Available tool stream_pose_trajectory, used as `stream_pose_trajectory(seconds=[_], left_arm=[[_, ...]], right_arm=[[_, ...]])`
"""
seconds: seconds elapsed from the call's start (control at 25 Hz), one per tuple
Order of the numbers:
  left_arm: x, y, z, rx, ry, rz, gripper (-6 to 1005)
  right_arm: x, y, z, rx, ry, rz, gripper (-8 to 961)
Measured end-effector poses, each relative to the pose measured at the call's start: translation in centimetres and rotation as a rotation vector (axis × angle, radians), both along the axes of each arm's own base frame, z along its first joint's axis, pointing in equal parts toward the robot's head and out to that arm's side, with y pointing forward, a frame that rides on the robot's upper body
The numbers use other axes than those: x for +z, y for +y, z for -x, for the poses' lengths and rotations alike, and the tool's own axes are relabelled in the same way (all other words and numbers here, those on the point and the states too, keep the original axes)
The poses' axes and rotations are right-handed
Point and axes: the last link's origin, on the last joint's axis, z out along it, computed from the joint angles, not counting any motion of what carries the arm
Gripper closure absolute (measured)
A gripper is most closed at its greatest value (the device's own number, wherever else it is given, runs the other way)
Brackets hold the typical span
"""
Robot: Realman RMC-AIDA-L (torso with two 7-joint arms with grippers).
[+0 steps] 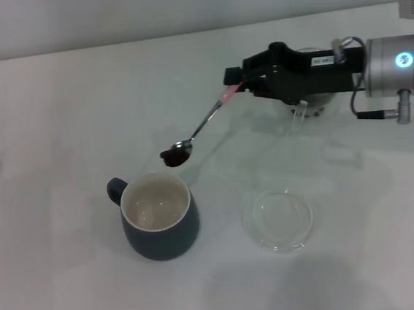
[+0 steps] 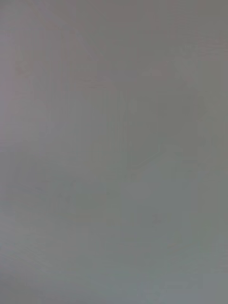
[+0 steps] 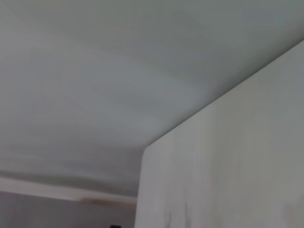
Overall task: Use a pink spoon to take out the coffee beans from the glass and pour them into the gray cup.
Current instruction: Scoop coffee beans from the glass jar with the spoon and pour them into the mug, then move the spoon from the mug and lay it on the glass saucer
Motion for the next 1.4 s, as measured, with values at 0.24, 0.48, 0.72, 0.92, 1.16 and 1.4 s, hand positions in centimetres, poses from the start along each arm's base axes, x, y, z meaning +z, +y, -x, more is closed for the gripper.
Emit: stream_pose_trajectory(seconds=[0.24, 0.48, 0.72, 0.92, 1.16, 1.4], left_arm=[[0.0, 0.0, 0.0, -0.001, 0.000, -0.001, 117], [0.0, 0.1, -0.1, -0.002, 0.001, 0.000, 116], [0.1, 0.4, -0.2, -0.006, 0.004, 0.000, 117], [0.2, 0.5, -0.2, -0.008, 0.006, -0.001, 116], [0.3, 0.6, -0.2, -0.010, 0.009, -0.002, 116], [0.2, 0.8, -0.1, -0.002, 0.011, 0.008, 116]], right_arm=[[-1.4, 0.2, 1.6, 0.056, -0.019, 0.034, 807], [-2.5, 0.3, 3.3, 0.187, -0.089, 0.002, 807], [-2.7, 0.1, 3.5, 0.273, -0.120, -0.027, 807], [-3.0, -0.1, 3.7, 0.394, -0.172, -0.063, 808], [-2.5, -0.3, 3.8, 0.548, -0.244, -0.151, 808], [-1.9, -0.8, 3.8, 0.632, -0.275, -0.215, 808]])
